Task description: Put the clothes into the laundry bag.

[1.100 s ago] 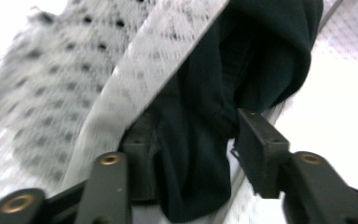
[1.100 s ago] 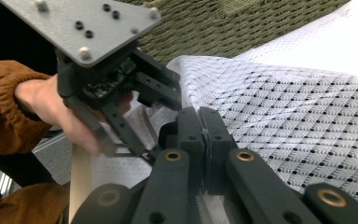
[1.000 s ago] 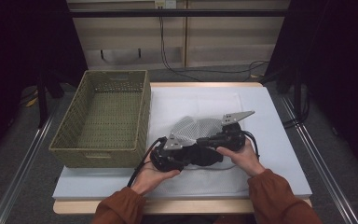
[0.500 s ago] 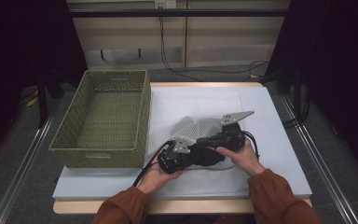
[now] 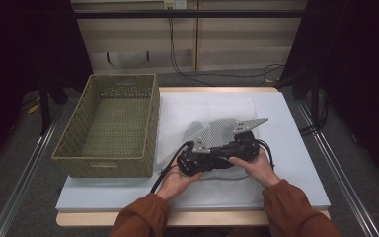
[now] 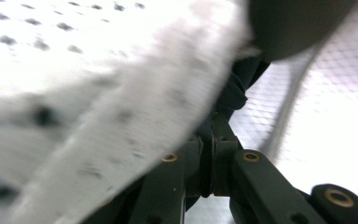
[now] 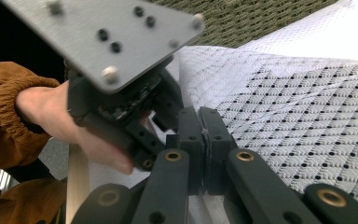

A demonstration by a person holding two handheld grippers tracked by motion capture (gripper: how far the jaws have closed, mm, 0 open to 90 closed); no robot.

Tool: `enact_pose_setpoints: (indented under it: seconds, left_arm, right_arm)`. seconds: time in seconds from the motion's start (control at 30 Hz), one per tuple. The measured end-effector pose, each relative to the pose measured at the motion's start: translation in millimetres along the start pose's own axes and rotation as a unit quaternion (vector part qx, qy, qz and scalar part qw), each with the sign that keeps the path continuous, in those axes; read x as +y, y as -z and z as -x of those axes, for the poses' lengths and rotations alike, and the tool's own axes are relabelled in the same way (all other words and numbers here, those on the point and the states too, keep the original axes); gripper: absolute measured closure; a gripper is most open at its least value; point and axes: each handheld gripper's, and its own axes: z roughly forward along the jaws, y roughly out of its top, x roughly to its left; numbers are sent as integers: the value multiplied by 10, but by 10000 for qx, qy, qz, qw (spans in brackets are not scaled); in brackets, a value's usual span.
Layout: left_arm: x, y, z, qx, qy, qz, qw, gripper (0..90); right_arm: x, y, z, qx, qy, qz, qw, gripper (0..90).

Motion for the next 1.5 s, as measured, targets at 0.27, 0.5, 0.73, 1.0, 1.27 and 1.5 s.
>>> enact_pose_setpoints:
  seconds: [0.27, 0.5, 0.73, 1.0, 1.27, 1.5]
  left_arm:
    - [7, -37, -95, 304, 194, 102, 9993, 855]
    - [-30, -74, -141, 246, 297, 10, 9993, 804]
    - [-80, 107, -161, 38, 272, 31, 9996, 717]
    - [-226, 230, -169, 56, 228, -131, 9996, 588]
    - [-143, -15, -85, -86, 133, -248, 9996, 691]
    - [-97, -109, -78, -219, 295, -189, 9991, 857]
  right_arm:
    - [-16, -16, 4, -14, -4, -38, 10000, 887]
    - [-51, -33, -4, -47, 43, -91, 9999, 887]
    - [-63, 7, 25, -79, -8, -73, 9999, 888]
    - [-57, 14, 28, -87, 7, -52, 9999, 888]
    - [-59, 16, 35, -72, -39, -43, 10000, 887]
    - [-54, 37, 20, -83, -24, -19, 10000, 888]
